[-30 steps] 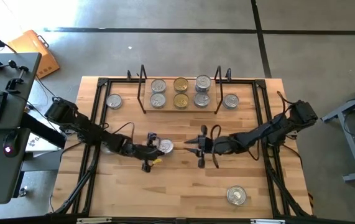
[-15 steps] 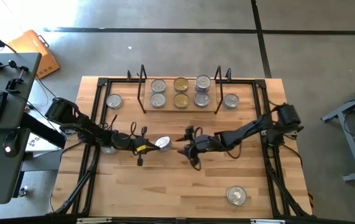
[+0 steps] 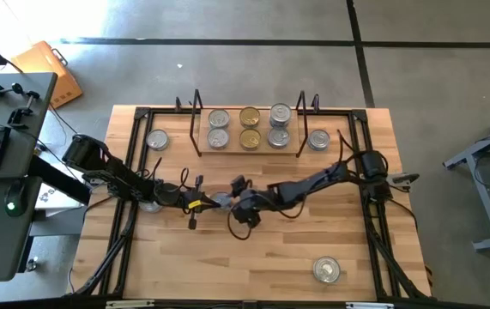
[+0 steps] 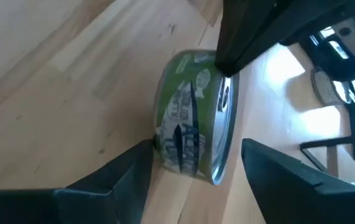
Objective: Stack canned seafood by type on shelf
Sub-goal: Stack the green tuna can on top of the green tuna can on the shelf
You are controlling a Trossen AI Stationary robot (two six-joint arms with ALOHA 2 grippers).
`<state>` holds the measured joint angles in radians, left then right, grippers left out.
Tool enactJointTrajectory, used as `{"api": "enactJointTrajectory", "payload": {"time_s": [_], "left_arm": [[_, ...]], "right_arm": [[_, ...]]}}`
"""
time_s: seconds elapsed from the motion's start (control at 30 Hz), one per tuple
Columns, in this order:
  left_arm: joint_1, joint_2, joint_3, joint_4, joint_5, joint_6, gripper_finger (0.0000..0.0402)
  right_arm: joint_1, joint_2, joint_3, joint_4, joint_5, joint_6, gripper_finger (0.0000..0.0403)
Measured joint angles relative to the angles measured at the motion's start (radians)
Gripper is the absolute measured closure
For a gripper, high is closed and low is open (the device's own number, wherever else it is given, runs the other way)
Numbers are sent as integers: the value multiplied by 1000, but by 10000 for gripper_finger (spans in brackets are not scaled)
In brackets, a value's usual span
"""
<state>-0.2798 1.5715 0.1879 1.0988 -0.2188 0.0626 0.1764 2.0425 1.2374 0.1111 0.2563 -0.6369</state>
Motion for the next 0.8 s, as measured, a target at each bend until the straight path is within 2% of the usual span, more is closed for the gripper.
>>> {"api": "enactJointTrajectory", "payload": {"time_s": [0.37, 0.8], "left_arm": [[0, 0, 0, 0, -4, 15, 401], [0, 0, 2, 62, -14, 20, 401]], "right_arm": [[-11, 1, -12, 43, -86, 140, 164], [-13, 41, -41, 158, -104, 140, 165]]}}
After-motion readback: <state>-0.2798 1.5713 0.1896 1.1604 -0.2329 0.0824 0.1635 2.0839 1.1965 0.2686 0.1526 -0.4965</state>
